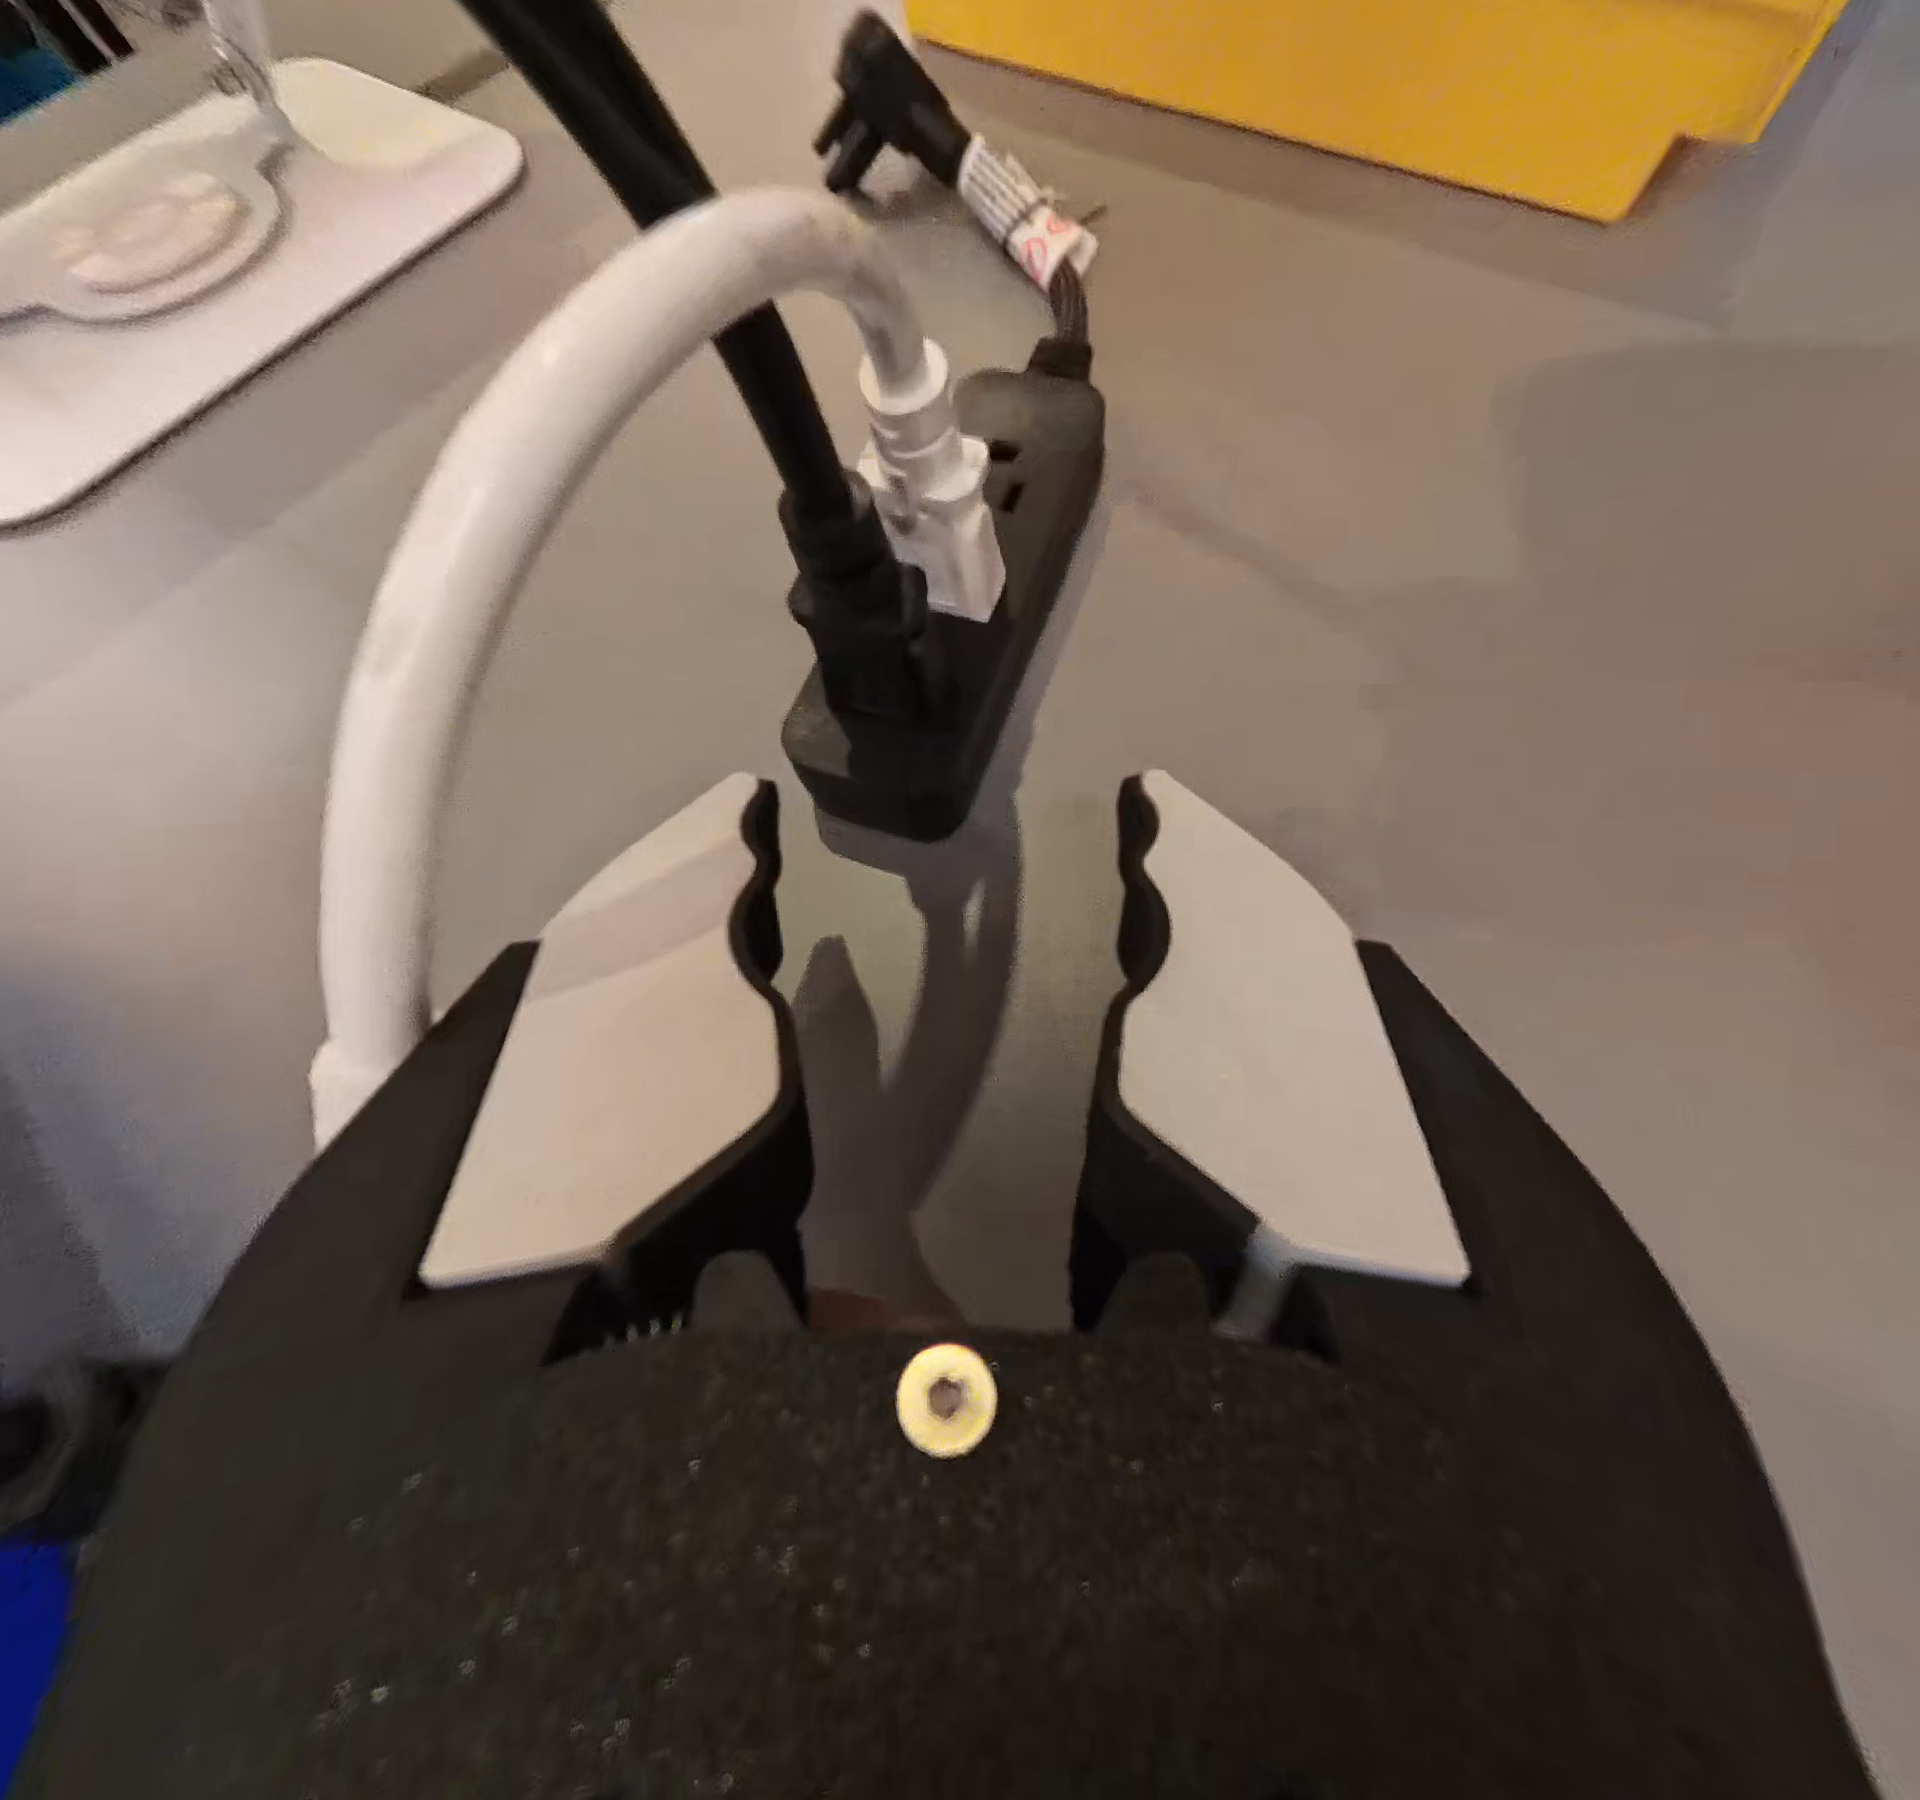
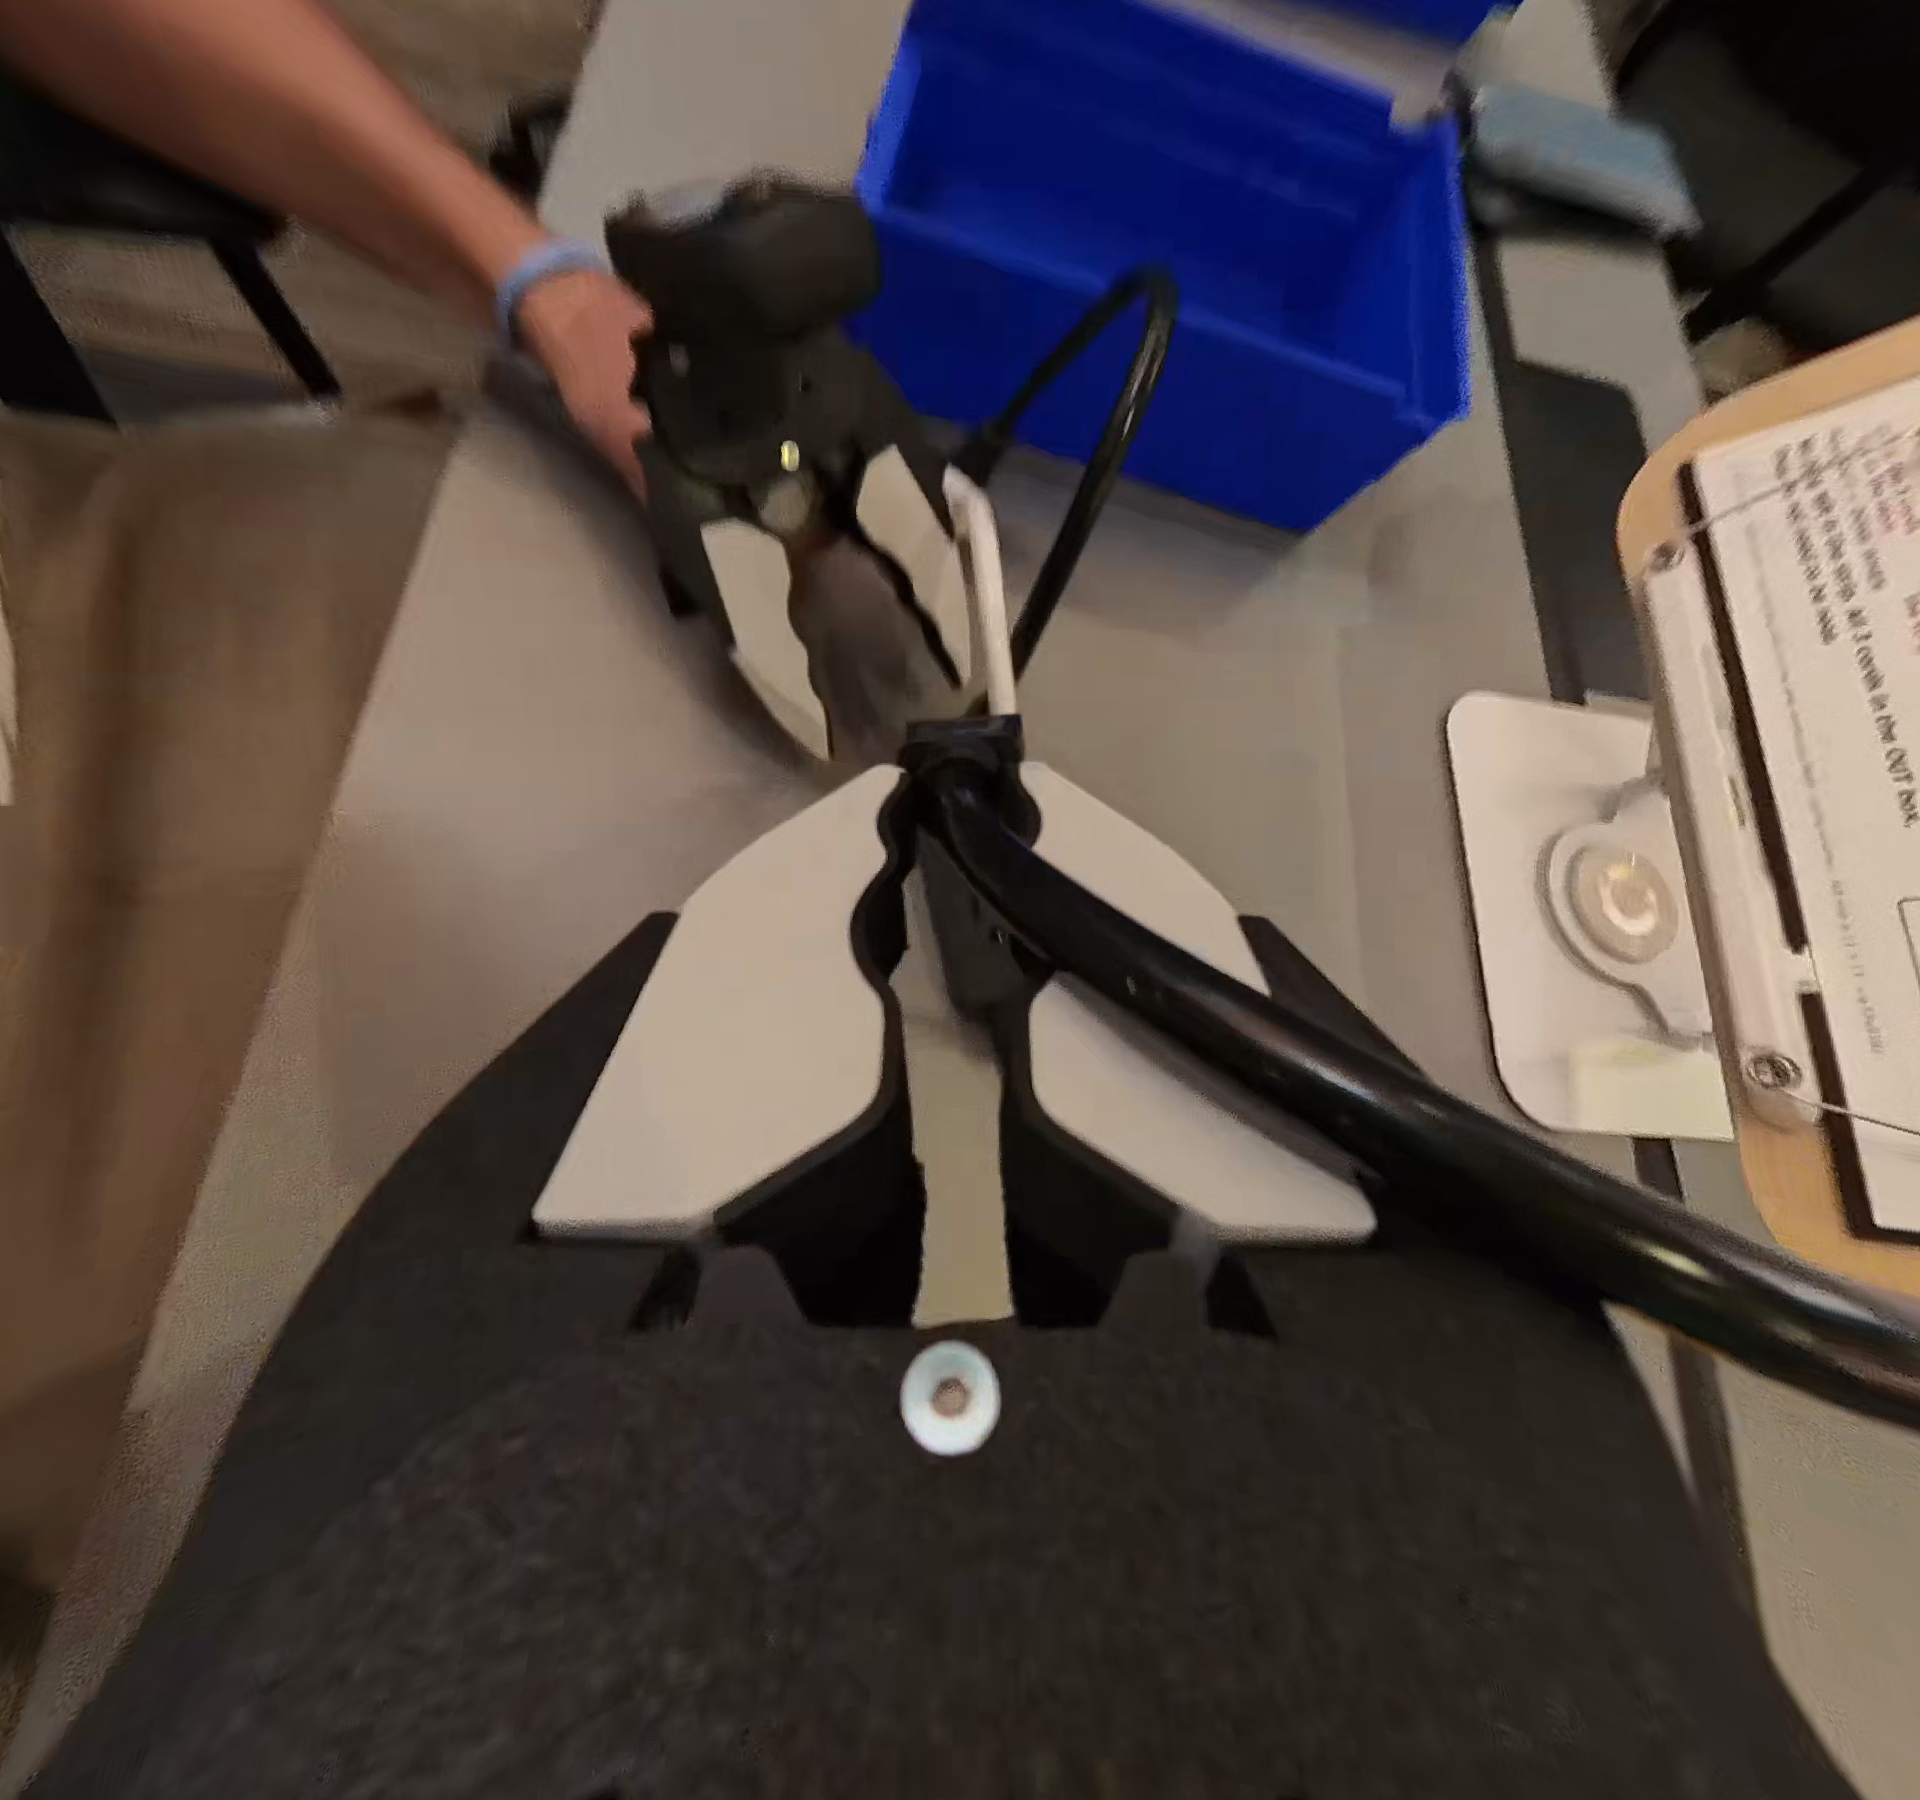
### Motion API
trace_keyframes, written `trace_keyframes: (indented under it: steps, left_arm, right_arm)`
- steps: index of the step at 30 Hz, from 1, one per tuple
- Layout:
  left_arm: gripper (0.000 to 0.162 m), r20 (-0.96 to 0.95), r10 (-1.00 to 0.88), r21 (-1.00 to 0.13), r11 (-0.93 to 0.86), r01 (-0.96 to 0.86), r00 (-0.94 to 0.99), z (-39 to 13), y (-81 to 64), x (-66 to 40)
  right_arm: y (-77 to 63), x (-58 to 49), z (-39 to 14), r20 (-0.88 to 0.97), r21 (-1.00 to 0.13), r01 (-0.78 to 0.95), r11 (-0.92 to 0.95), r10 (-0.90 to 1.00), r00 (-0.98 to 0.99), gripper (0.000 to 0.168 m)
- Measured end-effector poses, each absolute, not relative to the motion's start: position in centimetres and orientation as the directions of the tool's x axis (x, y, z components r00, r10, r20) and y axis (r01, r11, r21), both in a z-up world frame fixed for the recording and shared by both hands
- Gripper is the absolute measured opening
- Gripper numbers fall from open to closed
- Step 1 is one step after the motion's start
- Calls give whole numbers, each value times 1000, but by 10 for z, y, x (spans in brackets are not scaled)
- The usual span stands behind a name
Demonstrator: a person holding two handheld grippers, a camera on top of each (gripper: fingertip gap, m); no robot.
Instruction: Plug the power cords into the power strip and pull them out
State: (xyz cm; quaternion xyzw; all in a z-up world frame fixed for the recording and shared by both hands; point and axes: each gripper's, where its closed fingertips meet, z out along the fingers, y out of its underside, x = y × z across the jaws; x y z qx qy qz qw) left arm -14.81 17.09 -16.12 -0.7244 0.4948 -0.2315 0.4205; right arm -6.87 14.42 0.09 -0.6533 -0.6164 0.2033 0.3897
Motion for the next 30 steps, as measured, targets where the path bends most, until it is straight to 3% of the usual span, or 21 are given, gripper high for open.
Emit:
trace_keyframes:
  steps: [4,11,15,25,30]
  left_arm:
    - [62,-153,-926,-847,-57,-529,344,-153,192,-142]
    - [61,-82,-969,-748,-96,-657,235,-185,214,-119]
    - [52,-67,-973,-735,-102,-670,221,-189,216,-108]
    - [50,-346,-920,-694,119,-710,183,-182,206,-109]
    - [50,-112,-972,-735,-60,-676,208,-187,196,-114]
  right_arm:
    - [168,-50,-29,161,-657,753,16,980,119,15]
    - [163,-27,-62,88,-611,792,-22,991,96,15]
    - [166,-24,-81,74,-589,806,-48,991,113,15]
    - [192,-39,-111,57,-532,835,-139,978,199,15]
    - [193,-50,-114,12,-489,861,-138,986,165,16]
